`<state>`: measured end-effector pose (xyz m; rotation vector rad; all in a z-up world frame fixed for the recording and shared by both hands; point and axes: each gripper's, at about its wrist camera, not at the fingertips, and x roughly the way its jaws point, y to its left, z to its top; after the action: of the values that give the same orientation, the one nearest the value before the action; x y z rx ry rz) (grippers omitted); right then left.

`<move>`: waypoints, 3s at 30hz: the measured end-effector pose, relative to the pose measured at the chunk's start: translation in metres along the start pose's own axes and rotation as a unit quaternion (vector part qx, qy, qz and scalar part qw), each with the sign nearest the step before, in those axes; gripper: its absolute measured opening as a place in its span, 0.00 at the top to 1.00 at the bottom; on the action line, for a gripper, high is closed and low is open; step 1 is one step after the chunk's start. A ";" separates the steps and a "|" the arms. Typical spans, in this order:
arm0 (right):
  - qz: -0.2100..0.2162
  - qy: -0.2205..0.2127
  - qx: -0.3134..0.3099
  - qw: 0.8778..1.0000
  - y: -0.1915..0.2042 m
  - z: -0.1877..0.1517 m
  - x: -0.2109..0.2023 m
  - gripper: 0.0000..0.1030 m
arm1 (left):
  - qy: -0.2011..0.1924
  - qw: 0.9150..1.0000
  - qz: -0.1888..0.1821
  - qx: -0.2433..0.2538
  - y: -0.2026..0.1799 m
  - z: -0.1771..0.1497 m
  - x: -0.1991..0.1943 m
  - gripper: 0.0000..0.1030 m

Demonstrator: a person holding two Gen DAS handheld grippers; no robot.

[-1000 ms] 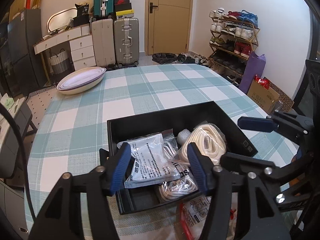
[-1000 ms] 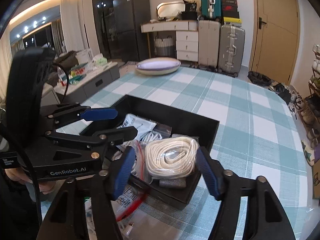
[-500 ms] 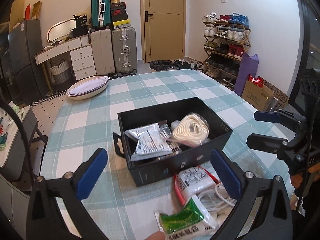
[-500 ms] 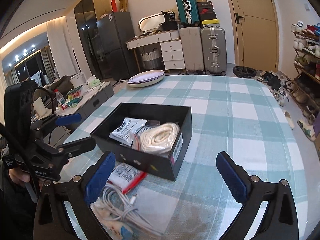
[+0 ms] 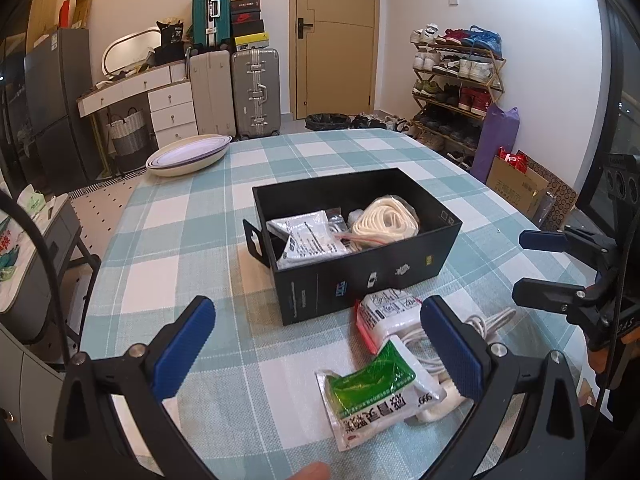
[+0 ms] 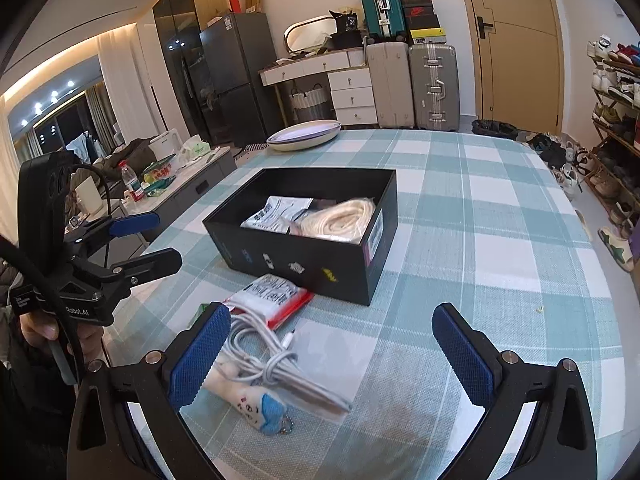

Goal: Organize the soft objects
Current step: 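Withdraw both tools from the box toward the remaining items, then grasp the green medicine sachet with the left tool while the right tool grasps the coiled white cable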

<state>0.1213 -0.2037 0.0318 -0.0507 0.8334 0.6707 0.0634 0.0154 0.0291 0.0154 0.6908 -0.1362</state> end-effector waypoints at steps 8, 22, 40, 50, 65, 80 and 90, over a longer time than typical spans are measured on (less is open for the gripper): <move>0.000 0.020 -0.005 1.000 0.003 -0.007 0.008 0.00 | 0.013 1.000 -0.009 0.002 -0.001 -0.011 -0.001 0.00; 0.000 0.066 0.000 0.998 -0.003 -0.020 0.030 0.00 | 0.049 0.997 -0.056 0.031 -0.012 -0.019 0.007 0.00; -0.017 0.085 0.002 0.996 -0.009 -0.026 0.041 0.00 | 0.089 0.994 -0.056 0.042 -0.018 -0.031 0.024 0.00; -0.050 0.089 0.021 0.995 -0.024 -0.027 0.043 0.00 | 0.107 0.992 -0.048 0.038 -0.016 -0.035 0.035 0.00; -0.024 0.099 0.025 0.994 -0.011 -0.030 0.053 0.00 | 0.129 0.991 -0.043 0.007 -0.015 -0.040 0.050 0.00; -0.025 0.102 0.020 0.994 -0.010 -0.030 0.054 0.01 | 0.144 0.989 -0.002 0.029 -0.013 -0.044 0.054 0.00; -0.021 0.095 0.014 0.995 -0.005 -0.029 0.055 0.12 | 0.147 0.988 0.005 0.041 -0.017 -0.045 0.055 0.00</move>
<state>0.1312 -0.1871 -0.0278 -0.1076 1.0229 0.6204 0.0745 -0.0052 -0.0403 0.1196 0.9792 -0.1542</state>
